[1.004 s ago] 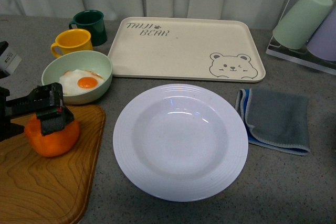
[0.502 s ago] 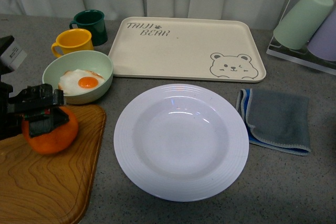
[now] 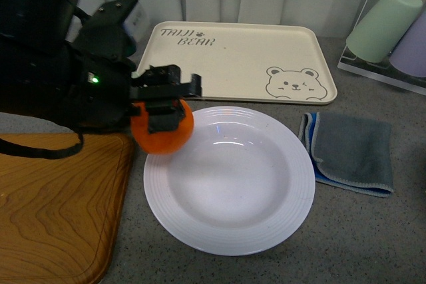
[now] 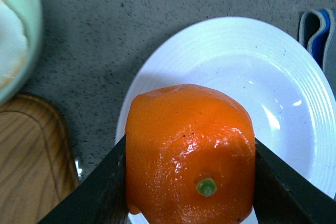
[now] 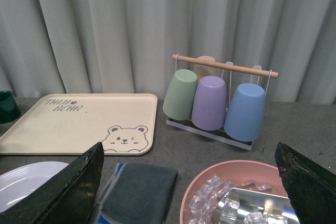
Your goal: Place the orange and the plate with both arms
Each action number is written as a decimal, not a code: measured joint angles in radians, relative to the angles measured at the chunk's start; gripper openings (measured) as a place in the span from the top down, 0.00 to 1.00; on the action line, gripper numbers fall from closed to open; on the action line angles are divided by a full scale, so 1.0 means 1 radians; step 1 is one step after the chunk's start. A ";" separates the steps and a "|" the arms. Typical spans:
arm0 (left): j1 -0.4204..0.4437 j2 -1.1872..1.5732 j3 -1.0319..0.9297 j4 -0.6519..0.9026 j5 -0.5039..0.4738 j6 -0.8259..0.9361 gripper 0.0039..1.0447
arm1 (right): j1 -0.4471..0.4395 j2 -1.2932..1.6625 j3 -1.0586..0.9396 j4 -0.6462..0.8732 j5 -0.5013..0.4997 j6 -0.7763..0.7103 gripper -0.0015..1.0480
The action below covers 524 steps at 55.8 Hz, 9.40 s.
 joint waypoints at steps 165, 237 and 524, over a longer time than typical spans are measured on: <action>0.401 -1.459 -0.818 0.192 -0.098 0.288 0.97 | 0.000 0.000 0.000 0.000 0.000 0.000 0.09; 0.401 -1.856 -0.818 -0.208 -0.097 0.288 0.41 | 0.000 0.000 0.000 0.000 0.000 0.000 0.09; 0.401 -1.856 -0.818 -0.208 -0.097 0.291 0.06 | 0.195 1.904 0.634 1.291 0.209 0.014 0.74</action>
